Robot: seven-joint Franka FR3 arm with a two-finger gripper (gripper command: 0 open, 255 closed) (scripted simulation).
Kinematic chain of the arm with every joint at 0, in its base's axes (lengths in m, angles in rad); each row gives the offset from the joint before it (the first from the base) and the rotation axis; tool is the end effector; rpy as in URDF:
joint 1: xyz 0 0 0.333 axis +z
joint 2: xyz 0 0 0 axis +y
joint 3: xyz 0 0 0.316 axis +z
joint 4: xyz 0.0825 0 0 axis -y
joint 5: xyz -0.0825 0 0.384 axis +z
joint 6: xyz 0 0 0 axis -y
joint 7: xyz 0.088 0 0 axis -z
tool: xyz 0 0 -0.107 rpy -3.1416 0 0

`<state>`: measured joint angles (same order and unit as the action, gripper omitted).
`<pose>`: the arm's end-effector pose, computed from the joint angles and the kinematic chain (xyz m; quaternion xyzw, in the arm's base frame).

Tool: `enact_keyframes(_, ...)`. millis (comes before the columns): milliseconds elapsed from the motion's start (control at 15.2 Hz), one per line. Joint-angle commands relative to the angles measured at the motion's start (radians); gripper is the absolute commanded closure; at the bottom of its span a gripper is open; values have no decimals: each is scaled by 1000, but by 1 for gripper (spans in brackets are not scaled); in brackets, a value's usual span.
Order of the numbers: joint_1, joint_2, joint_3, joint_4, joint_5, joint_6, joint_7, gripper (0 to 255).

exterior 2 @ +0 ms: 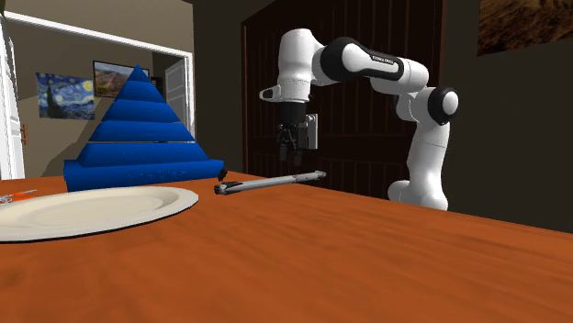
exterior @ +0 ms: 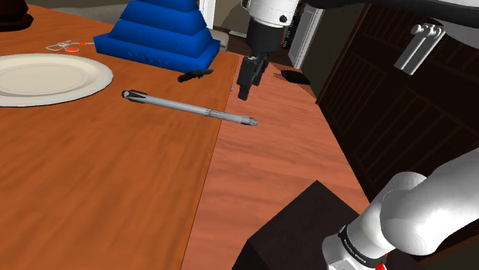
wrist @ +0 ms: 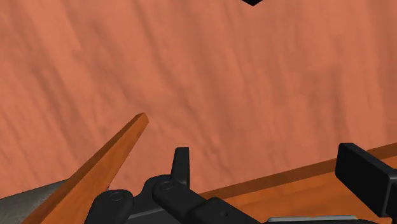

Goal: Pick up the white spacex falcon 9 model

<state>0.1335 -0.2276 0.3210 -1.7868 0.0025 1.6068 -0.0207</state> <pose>0.4311 0.2309 0.6374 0.9719 0.2320 0.0250 0.0298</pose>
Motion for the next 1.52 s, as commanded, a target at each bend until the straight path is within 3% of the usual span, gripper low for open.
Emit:
enact_keyframes(0,18,70,33,79,-18,-18,6,0)
enact_keyframes(396,93,285,126,345,-104,-105,26,0)
enact_keyframes(726,208,499,189,629,-215,-219,41,0)
enact_keyframes(1254,179,445,184,452,-186,-90,38,0)
enact_keyframes(1386,179,445,183,452,-186,-90,38,0)
enact_keyframes(1452,179,444,183,449,-185,-88,38,255)
